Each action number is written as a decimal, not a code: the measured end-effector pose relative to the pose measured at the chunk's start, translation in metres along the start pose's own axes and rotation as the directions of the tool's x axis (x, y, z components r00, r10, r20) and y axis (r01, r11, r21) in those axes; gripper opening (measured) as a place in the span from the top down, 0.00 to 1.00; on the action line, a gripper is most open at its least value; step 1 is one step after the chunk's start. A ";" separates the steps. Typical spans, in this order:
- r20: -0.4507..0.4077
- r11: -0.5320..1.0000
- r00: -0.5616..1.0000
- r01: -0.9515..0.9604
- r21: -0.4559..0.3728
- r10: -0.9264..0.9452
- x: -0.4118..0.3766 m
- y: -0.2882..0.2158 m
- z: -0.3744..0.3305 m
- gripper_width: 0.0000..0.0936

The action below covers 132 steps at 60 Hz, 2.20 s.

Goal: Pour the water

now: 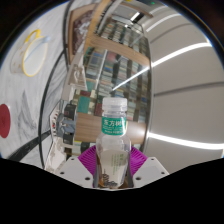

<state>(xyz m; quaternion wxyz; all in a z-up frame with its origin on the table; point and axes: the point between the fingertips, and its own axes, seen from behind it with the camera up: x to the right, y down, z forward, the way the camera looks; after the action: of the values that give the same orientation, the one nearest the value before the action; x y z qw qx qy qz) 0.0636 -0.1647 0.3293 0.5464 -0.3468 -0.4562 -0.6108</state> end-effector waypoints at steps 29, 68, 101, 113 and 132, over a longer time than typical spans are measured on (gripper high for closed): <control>-0.002 0.898 0.941 0.323 0.300 -0.338 -0.074 -0.127 -0.013 0.58; 0.075 -0.126 -0.198 -0.829 -0.544 0.977 -0.179 -0.046 -0.069 0.58; 0.034 -0.069 -0.116 -0.776 -0.626 0.993 -0.193 -0.050 -0.123 0.08; -0.024 -0.078 -0.082 -0.757 -0.649 0.996 -0.126 -0.033 -0.198 0.09; -0.066 -0.117 -0.097 -0.738 -0.664 0.993 -0.060 -0.026 -0.297 0.09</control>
<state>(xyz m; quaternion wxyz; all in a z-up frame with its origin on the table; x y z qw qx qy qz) 0.0701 -0.4220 0.1678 0.5636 -0.8254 -0.0121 -0.0307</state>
